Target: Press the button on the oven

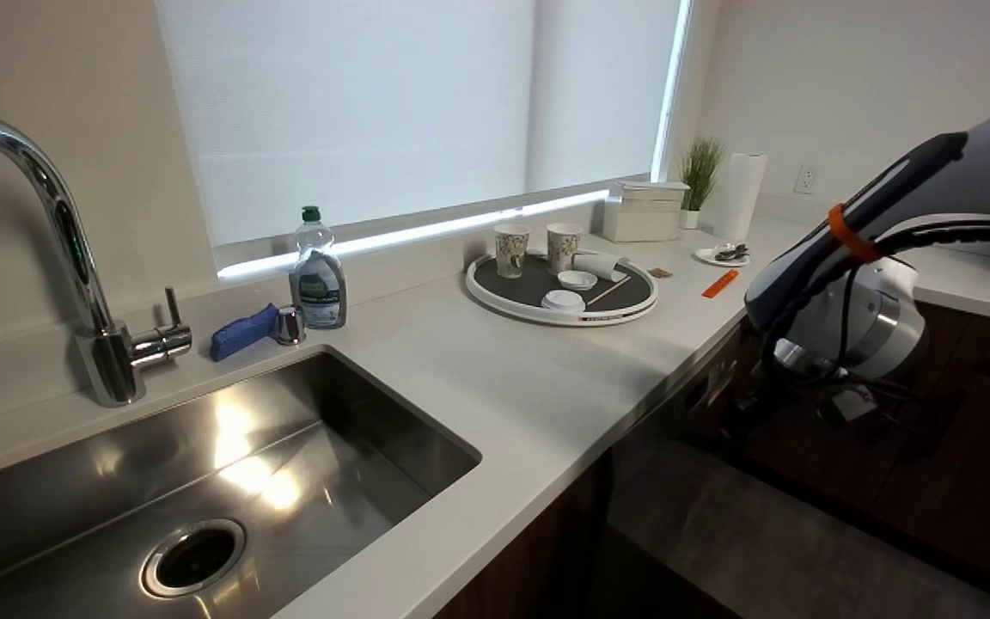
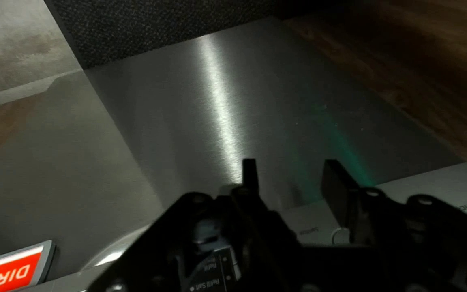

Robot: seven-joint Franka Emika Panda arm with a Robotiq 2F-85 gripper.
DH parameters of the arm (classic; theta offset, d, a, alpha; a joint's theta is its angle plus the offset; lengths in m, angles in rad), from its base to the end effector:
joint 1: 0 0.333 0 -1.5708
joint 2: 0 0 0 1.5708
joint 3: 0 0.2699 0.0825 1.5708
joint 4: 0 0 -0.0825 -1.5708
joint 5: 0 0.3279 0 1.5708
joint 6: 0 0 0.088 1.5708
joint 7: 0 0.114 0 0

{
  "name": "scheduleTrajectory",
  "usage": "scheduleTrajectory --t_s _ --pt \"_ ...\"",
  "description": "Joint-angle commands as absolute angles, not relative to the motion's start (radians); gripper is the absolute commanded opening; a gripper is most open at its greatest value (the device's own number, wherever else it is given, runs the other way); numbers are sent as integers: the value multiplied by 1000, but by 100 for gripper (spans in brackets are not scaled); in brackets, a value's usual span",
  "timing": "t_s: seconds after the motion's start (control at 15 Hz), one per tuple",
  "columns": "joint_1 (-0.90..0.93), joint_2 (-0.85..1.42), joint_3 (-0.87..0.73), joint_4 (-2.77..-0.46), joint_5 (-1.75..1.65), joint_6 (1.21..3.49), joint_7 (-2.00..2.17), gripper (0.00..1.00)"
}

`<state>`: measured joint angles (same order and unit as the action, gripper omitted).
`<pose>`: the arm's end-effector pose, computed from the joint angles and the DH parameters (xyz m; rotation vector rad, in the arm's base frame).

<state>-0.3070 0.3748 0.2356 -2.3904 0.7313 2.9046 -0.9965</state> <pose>0.4593 -0.0661 0.1747 -2.9046 -0.2909 -0.3665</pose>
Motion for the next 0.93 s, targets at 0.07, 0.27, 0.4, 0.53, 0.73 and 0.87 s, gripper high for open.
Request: scheduleTrajectory --t_s 0.07,0.27,0.4,0.53,0.73,0.87 --pt "-217 283 165 -2478 640 2889 -861 86" --pt "-172 242 127 -2517 591 2890 -788 100" --pt "-146 214 102 -2543 555 2892 -739 100" --pt "-119 188 75 -2571 513 2897 -684 100" --pt "-88 139 40 -2619 452 2907 -606 100" --pt "-67 100 11 -2655 399 2912 -537 100"
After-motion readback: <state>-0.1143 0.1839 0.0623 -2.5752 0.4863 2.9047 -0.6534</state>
